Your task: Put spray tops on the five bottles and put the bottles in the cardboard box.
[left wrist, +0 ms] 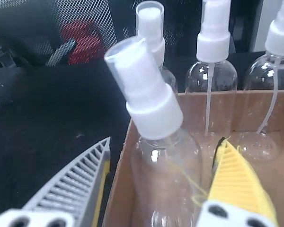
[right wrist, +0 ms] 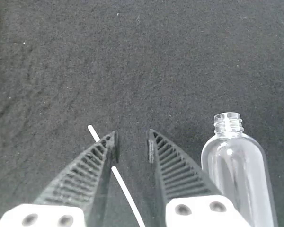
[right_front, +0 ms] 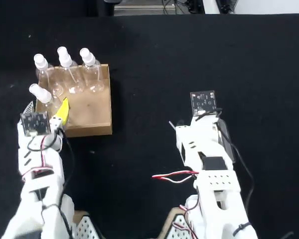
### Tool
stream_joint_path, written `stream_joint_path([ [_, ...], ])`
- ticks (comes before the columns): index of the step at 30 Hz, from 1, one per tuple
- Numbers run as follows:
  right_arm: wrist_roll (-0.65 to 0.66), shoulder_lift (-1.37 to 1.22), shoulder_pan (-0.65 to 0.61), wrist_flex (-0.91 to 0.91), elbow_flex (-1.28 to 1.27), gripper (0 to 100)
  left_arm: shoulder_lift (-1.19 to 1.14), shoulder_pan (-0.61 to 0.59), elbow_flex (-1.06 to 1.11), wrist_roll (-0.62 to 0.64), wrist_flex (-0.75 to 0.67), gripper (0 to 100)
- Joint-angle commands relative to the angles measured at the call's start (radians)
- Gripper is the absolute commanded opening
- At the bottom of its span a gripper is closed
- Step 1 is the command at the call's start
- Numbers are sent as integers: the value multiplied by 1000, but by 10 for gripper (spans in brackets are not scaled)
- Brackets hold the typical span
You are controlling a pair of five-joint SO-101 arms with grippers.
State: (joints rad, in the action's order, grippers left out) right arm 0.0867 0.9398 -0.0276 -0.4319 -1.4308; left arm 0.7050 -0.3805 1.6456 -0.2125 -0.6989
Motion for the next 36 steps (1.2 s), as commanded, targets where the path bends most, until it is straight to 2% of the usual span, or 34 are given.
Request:
stream_joint_path([
  [1,5,19,-8,28,15,82,166,-12,42,-5,66,325],
  [11,5,19,-8,28,15,82,580,-10,-48,2,898,325],
  [14,5,19,-6,25,15,84,775,-12,-16,2,1057,325],
  [17,5,19,-5,18,16,85,956,-7,65,0,1151,325],
  [20,3,19,32,-9,33,86,1106,-10,54,-2,1350,325],
  [22,3,19,77,-60,73,86,1134,-2,53,0,1413,325],
  [29,3,12,181,-259,240,89,1102,-10,53,-3,1427,325],
  [33,21,-2,224,-370,340,188,1105,-1,53,2,1433,325],
  [36,107,-79,238,-446,430,230,1105,27,53,-2,1547,325],
])
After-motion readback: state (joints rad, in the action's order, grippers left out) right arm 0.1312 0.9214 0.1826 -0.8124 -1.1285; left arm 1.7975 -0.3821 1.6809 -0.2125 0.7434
